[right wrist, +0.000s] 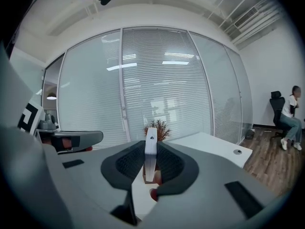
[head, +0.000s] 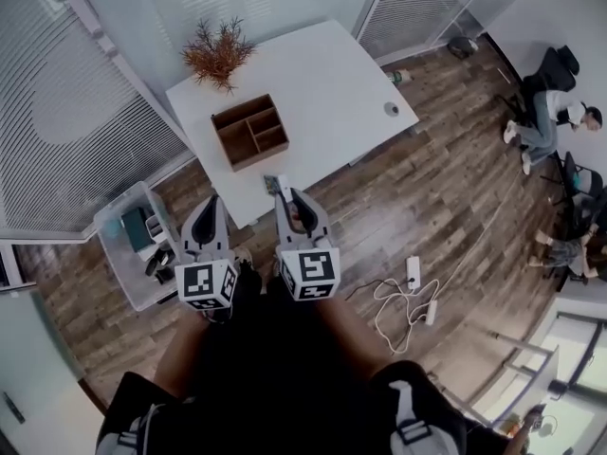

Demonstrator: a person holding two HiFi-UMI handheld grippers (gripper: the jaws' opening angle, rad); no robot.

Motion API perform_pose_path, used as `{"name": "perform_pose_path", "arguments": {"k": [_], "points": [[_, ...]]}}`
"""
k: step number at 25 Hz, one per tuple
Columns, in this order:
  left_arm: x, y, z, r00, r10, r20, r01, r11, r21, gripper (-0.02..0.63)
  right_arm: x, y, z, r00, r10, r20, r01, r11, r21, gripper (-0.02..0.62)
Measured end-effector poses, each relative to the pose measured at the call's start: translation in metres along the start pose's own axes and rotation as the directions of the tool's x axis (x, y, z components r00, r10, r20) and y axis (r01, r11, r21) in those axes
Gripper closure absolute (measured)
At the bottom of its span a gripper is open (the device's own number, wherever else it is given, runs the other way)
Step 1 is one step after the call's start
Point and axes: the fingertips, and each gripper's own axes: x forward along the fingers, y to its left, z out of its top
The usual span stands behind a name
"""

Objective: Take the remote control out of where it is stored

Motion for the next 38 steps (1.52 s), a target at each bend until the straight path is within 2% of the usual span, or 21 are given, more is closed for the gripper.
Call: {"name": "perform_pose_path", "arguments": {"k": [8,24,38], "points": [[-0.010,-0.014,-0.002,0.999,0.035,-0.023,-0.035,0.999,0.020,0.609,0.002,0.006,-0.003,0.997,0.077,-0.012,-0.076,0.997,0.030,0.518],[-0.005,-0.009,0.009,1.000,-0.012,0.015,0.011,1.000,0.025,0.609,0.002,0.017,0.002,0.998,0.066,0.010,-0.065,0.998,-0.025,0.520],[-0.008,-0.006,0.013,0.999,-0.037,0.025,0.036,0.999,0.028,0.609,-0.003,0.025,0.005,0.999,0.051,0.007,-0.050,0.998,-0.032,0.520]]}}
